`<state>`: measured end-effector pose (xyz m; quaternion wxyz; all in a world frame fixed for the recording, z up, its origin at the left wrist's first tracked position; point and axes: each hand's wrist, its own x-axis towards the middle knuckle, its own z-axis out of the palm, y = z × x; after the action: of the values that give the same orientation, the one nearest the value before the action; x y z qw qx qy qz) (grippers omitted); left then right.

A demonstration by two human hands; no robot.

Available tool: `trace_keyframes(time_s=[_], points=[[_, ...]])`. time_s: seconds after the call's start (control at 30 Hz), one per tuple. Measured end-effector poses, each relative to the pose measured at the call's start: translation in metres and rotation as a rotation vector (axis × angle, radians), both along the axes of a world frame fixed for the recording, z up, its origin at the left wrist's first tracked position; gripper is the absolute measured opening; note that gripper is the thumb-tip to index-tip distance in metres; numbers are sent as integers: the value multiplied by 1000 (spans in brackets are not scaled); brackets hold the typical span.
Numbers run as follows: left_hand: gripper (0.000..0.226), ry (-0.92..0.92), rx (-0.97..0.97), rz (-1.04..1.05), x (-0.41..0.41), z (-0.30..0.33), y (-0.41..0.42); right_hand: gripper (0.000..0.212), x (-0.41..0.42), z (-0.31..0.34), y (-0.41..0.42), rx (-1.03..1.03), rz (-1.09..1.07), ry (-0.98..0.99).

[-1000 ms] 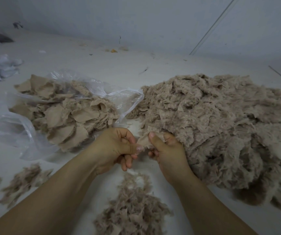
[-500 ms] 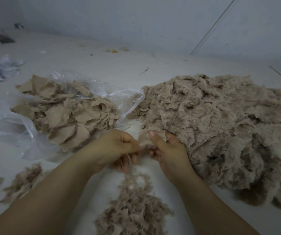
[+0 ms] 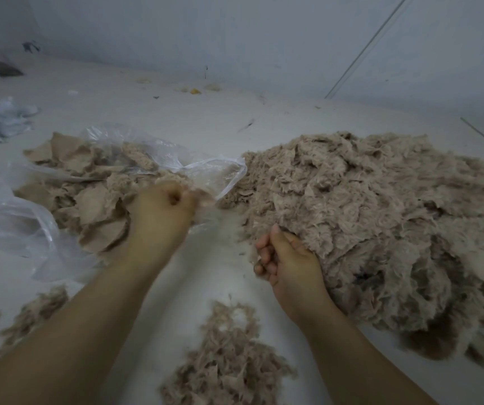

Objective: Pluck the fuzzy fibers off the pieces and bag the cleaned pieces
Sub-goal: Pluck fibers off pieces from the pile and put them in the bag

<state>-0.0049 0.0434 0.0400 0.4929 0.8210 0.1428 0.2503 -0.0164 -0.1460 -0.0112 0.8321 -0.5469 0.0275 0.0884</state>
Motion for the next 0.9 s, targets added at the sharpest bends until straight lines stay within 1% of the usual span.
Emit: trace_keyframes(time_s=[0.07,0.1,0.13,0.17,0.2,0.23,0.27,0.3,0.37,0.43,0.47,0.5,0.57,0.63,0.7,0.77,0.8,0.83,0.9], points=[[12,-66,421,160,9,6,23,39,-1,1,1,-11,-9,0],[6,-32,596,193,13,7,32,40,-2,1,2,-13,-13,-1],[7,68,762,198,16,7,38,40,-2,1,2,-16,-16,-1],[12,206,910,177,18,6,40,40,-2,2,2,-19,-20,1],[16,329,1016,144,19,4,41,41,-2,2,2,-20,-21,3],[18,398,1079,112,19,4,39,41,-2,2,2,-17,-22,5],[17,397,1116,95,17,5,36,41,-2,2,3,-11,-22,3],[13,360,1134,96,16,7,32,41,-2,2,3,-6,-21,-1],[8,215,1155,101,12,9,17,42,-1,1,2,-8,-14,-6],[14,43,1125,20,11,8,-6,41,-1,0,2,-13,-6,-9],[16,7,1062,-63,13,4,-18,41,0,-1,2,-14,-6,-9],[19,24,956,-160,16,-1,-30,41,0,-1,2,-14,-7,-7],[26,126,705,-327,26,-12,-47,39,0,-2,2,-4,-10,-13],[22,84,479,-439,36,-20,-57,34,-1,-1,2,13,-1,-31],[6,-1,352,-437,42,-24,-63,34,-1,-1,1,29,1,-37],[19,-27,181,-403,45,-27,-65,30,0,-2,0,42,-9,-24],[22,-26,118,-389,42,-27,-65,28,0,-2,0,36,-14,-14],[22,-32,109,-385,38,-27,-65,27,0,-2,0,23,-17,-2],[18,-62,204,-395,28,-29,-63,25,1,-1,1,-12,-31,17]])
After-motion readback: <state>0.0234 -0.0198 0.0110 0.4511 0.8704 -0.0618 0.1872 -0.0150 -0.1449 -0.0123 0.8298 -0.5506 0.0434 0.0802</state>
